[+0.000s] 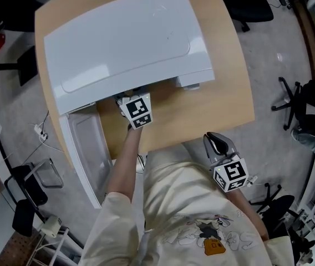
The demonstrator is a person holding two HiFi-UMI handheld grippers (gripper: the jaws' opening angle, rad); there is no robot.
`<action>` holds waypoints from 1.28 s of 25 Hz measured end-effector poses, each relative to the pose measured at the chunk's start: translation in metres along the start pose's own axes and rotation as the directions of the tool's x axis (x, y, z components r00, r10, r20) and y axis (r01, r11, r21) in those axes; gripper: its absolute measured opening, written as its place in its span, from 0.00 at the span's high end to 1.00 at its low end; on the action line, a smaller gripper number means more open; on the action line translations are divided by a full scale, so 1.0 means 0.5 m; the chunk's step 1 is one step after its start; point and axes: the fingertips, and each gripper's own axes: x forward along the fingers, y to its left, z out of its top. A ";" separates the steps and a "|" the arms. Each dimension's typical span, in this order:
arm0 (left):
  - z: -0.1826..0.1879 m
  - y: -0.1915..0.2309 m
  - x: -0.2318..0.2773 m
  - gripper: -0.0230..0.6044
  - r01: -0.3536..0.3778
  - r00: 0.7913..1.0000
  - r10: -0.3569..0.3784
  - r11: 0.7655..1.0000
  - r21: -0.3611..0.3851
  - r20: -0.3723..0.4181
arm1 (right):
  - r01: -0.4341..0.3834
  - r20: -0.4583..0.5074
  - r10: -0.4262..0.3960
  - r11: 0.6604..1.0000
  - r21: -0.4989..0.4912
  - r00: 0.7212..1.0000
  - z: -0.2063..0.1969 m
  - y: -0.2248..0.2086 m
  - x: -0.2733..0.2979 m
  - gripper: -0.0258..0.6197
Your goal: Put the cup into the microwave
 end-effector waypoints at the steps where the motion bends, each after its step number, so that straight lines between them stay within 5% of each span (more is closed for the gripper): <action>1: 0.001 0.003 0.003 0.35 -0.004 1.000 0.004 1.000 0.005 0.005 | 0.004 0.002 -0.004 1.000 0.003 1.000 0.001 0.001 0.000 0.90; 7: 0.002 0.013 0.011 0.33 -0.001 1.000 0.001 0.999 0.034 0.008 | -0.004 0.009 0.004 1.000 0.009 1.000 0.000 0.015 0.005 0.89; 12: -0.028 0.006 -0.028 0.30 0.022 0.997 -0.018 0.998 0.055 -0.074 | -0.014 0.039 0.013 1.000 0.011 0.999 0.007 0.020 0.001 0.87; 15: -0.054 -0.020 -0.108 0.30 0.073 0.987 -0.072 0.997 0.003 -0.145 | -0.012 0.075 0.011 1.000 0.014 0.997 0.024 0.011 -0.003 0.87; 22: 0.016 -0.165 -0.359 0.76 0.267 0.949 -0.271 0.963 -0.048 -0.160 | -0.037 0.180 0.037 0.999 -0.007 0.983 0.083 0.009 -0.004 0.95; 25: 0.023 -0.191 -0.384 0.92 0.238 0.952 -0.247 0.969 -0.070 -0.181 | -0.049 0.214 0.052 0.999 -0.018 0.975 0.102 0.004 -0.015 0.95; 28: 0.029 -0.171 -0.363 0.95 0.183 0.965 -0.199 0.978 -0.102 -0.171 | -0.056 0.238 0.062 0.998 -0.028 0.969 0.114 0.001 -0.018 0.95; 32: 0.067 -0.171 -0.362 0.95 0.203 0.967 -0.214 0.975 -0.088 -0.140 | -0.055 0.229 0.068 0.997 -0.063 0.971 0.111 0.010 -0.016 0.95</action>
